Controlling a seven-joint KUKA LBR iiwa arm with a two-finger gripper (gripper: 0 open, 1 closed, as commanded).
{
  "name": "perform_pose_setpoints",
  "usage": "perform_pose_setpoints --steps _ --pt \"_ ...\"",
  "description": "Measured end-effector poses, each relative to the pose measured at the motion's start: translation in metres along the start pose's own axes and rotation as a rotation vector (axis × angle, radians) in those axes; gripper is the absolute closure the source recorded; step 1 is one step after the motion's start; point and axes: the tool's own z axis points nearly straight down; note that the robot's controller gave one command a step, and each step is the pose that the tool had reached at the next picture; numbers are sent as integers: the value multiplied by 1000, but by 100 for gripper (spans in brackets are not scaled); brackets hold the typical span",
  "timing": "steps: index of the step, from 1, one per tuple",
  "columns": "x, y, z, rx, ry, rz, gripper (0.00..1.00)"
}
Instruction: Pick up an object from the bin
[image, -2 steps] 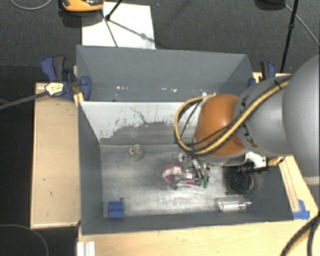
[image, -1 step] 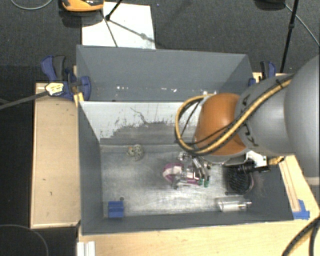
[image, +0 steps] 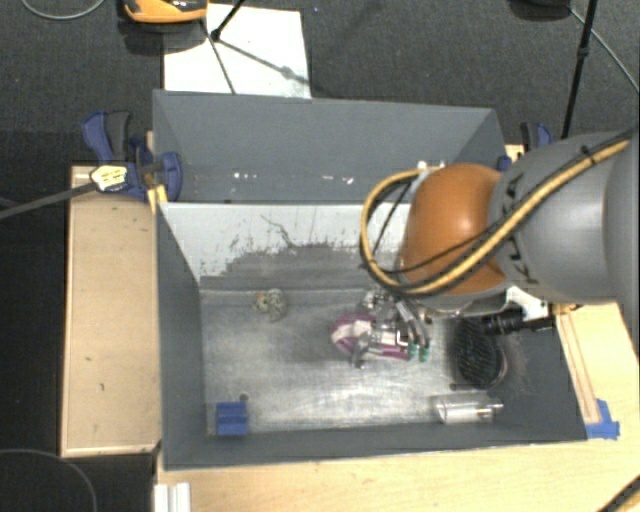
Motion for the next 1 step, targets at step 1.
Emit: perform_pose_setpoints --steps 1 --pt "-1 0 -28 0 0 -6 100"
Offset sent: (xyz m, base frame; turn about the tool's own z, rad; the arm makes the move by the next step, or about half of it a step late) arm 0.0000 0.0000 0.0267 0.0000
